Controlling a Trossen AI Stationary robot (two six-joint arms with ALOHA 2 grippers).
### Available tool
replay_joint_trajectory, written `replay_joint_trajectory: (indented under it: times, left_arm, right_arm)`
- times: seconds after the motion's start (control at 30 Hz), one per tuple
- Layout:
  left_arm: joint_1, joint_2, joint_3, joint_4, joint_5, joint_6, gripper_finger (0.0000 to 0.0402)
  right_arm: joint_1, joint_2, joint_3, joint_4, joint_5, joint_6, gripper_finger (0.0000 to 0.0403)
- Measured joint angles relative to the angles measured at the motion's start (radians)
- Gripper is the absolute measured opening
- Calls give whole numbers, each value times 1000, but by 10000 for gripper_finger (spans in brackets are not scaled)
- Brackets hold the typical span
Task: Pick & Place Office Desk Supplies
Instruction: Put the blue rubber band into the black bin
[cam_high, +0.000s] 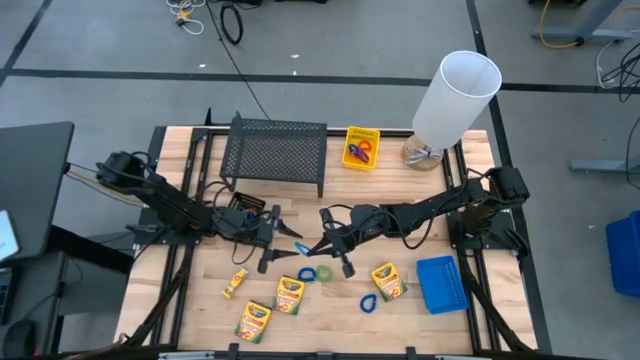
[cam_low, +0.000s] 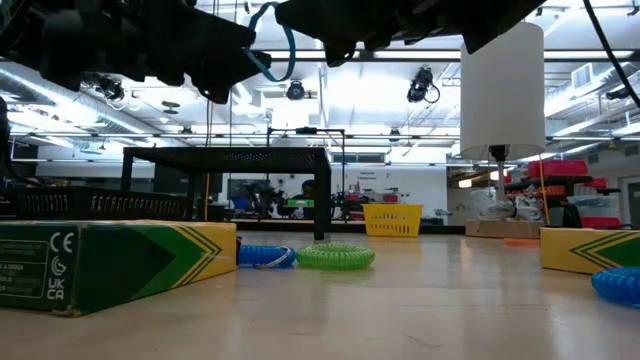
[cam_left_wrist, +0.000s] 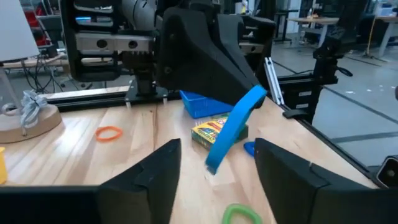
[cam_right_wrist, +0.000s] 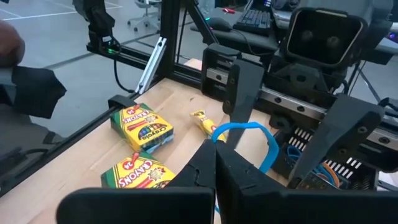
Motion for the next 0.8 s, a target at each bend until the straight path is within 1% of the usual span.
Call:
replay_joint_trajectory:
  times: [0.17, 0.27, 0.37, 0.47, 0.53, 0.63, 0.8]
  left_arm:
    - [20, 18, 0, 20, 0, 1, 158]
    - [27, 18, 0, 20, -1, 1, 119]
    - [26, 18, 0, 20, -7, 11, 73]
    - [26, 18, 0, 19, -46, 19, 18]
    - [26, 16, 0, 5, -70, 27, 9]
    - [24, 0, 0, -52, -95, 35, 6]
    - [22, -78, 0, -175, -133, 22, 4]
  right_arm:
    - [0, 0, 0, 0, 0, 0, 0]
    - [0, 0, 0, 0, 0, 0, 0]
    - [0, 0, 0, -4, 0, 0, 0]
    - [0, 0, -1, -11, 0, 10, 0]
    - [-2, 0, -1, -21, 1, 24, 0]
    - [-3, 0, -1, -47, 5, 27, 7]
    - [-4, 0, -1, -86, 7, 47, 44]
